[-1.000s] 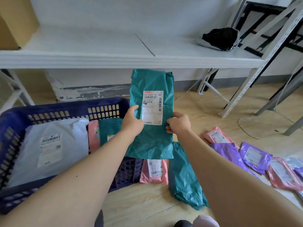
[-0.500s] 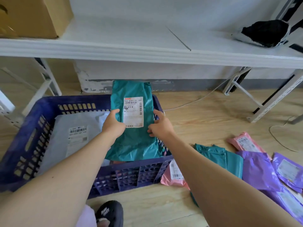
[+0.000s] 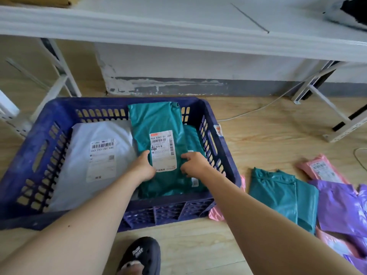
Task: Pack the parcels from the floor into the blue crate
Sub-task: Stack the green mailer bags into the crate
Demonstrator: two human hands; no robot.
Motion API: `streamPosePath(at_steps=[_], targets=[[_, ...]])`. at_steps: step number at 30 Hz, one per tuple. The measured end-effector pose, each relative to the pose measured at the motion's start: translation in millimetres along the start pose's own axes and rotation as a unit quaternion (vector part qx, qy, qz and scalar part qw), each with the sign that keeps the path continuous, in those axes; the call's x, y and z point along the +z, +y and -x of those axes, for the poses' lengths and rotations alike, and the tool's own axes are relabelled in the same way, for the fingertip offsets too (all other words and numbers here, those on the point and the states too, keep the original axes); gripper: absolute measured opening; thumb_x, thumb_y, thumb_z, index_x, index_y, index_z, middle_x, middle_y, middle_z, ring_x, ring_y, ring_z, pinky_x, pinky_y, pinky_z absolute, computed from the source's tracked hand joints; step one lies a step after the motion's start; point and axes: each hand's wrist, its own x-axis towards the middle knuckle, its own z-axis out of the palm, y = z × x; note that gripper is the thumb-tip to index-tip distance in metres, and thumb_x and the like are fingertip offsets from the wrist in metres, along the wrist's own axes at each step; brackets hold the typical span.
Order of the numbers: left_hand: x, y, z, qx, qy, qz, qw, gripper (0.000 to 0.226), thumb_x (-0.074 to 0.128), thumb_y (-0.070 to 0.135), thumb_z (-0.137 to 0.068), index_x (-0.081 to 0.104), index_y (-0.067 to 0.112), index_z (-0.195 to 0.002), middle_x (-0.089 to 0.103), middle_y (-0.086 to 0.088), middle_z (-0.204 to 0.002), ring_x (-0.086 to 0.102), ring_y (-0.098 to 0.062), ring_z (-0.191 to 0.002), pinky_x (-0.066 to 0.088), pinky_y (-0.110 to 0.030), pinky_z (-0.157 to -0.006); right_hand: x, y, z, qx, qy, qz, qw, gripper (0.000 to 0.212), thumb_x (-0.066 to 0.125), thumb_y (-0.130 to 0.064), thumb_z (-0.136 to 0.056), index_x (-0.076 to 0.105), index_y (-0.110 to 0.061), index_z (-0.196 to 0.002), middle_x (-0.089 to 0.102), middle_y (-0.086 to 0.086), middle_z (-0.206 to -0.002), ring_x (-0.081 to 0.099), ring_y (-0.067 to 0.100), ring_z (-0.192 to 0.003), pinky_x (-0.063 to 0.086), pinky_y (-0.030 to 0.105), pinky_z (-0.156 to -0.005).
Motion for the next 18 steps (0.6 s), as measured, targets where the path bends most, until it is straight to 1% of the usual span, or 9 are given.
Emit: streamPosePath(at_steps=[2, 4, 6, 9, 11, 14, 16, 17, 18], targets=[[3.5, -6.2, -4.1, -0.006, -0.019, -0.022, 1.000, 0.064, 0.067, 0.015, -0.078, 0.039, 0.019, -0.136, 0.056, -0.009, -0.129, 0.057, -0.029, -0.110, 0.047, -0.039, -0.098, 5.0, 0.2, -2.7, 0.016, -0.028, 0.014, 0.999, 0.049, 0.047, 0.001, -0.088, 0.047, -0.008, -0.137, 0.060, 0.023, -0.118, 0.060, 0.031, -0.092, 0.055, 0.040, -0.083], [4.5, -10.1, -6.2, -0.006, -0.027, -0.055, 0.998, 0.061, 0.068, 0.020, -0.077, 0.040, 0.019, -0.132, 0.058, -0.008, -0.124, 0.059, -0.028, -0.106, 0.048, -0.039, -0.096, 8.7, -2.1, -2.6, 0.024, -0.056, 0.047, 0.997, 0.051, 0.045, 0.000, -0.090, 0.043, -0.012, -0.139, 0.059, 0.023, -0.115, 0.058, 0.028, -0.084, 0.055, 0.038, -0.074], [2.8, -12.0, -7.2, -0.006, -0.024, -0.095, 0.995, 0.064, 0.065, 0.022, -0.078, 0.035, 0.021, -0.135, 0.058, -0.007, -0.123, 0.059, -0.028, -0.105, 0.049, -0.039, -0.094, 10.5, -3.8, -1.8, 0.022, -0.070, 0.109, 0.991, 0.055, 0.043, -0.003, -0.090, 0.037, -0.018, -0.143, 0.057, 0.019, -0.114, 0.059, 0.027, -0.079, 0.056, 0.039, -0.074], [-2.1, -10.3, -8.8, -0.010, -0.017, -0.129, 0.991, 0.068, 0.059, 0.012, -0.079, 0.031, 0.019, -0.140, 0.056, -0.007, -0.126, 0.058, -0.027, -0.102, 0.050, -0.034, -0.088, 9.9, -2.8, -3.2, 0.017, -0.094, 0.189, 0.977, 0.068, 0.046, -0.006, -0.088, 0.022, -0.029, -0.148, 0.054, 0.014, -0.110, 0.060, 0.024, -0.071, 0.057, 0.037, -0.071], [-6.7, -6.1, -10.9, -0.008, -0.020, -0.123, 0.992, 0.065, 0.056, 0.005, -0.082, 0.031, 0.016, -0.140, 0.055, -0.009, -0.125, 0.055, -0.025, -0.095, 0.048, -0.031, -0.079, 7.2, -2.6, -6.1, 0.019, -0.104, 0.172, 0.979, 0.072, 0.050, -0.006, -0.088, 0.019, -0.031, -0.148, 0.053, 0.013, -0.101, 0.056, 0.022, -0.060, 0.055, 0.034, -0.060], [-12.7, -4.8, -15.7, 0.008, 0.005, -0.112, 0.994, 0.061, 0.049, 0.006, -0.086, 0.029, 0.016, -0.143, 0.053, -0.011, -0.132, 0.056, -0.025, -0.095, 0.045, -0.029, -0.072, -0.9, -2.8, -10.8, 0.032, -0.086, 0.056, 0.994, 0.070, 0.054, -0.004, -0.090, 0.023, -0.026, -0.149, 0.051, 0.010, -0.081, 0.044, 0.016, -0.052, 0.043, 0.027, -0.047], [-14.1, -10.3, -15.6, 0.011, 0.001, -0.118, 0.993, 0.057, 0.047, 0.012, -0.088, 0.032, 0.019, -0.143, 0.054, -0.008, -0.132, 0.058, -0.024, -0.095, 0.047, -0.028, -0.071, -4.4, -1.8, -8.2, 0.040, -0.118, 0.044, 0.991, 0.071, 0.056, -0.008, -0.092, 0.020, -0.027, -0.150, 0.050, 0.008, -0.078, 0.044, 0.015, -0.053, 0.042, 0.026, -0.048], [-14.8, -11.7, -13.2, 0.010, -0.013, -0.125, 0.992, 0.053, 0.047, 0.019, -0.089, 0.035, 0.020, -0.141, 0.055, -0.006, -0.132, 0.058, -0.023, -0.097, 0.049, -0.029, -0.076, -4.8, -1.5, -5.0, 0.042, -0.146, 0.070, 0.986, 0.076, 0.059, -0.012, -0.091, 0.016, -0.029, -0.150, 0.052, 0.008, -0.084, 0.047, 0.015, -0.057, 0.045, 0.027, -0.052], [-15.2, -11.7, -9.1, 0.013, -0.030, -0.131, 0.991, 0.051, 0.048, 0.025, -0.090, 0.036, 0.021, -0.139, 0.054, -0.005, -0.133, 0.058, -0.023, -0.101, 0.049, -0.031, -0.084, -4.7, -1.2, -1.8, 0.040, -0.171, 0.106, 0.979, 0.082, 0.063, -0.018, -0.089, 0.011, -0.031, -0.151, 0.055, 0.009, -0.097, 0.053, 0.017, -0.066, 0.048, 0.028, -0.059]])
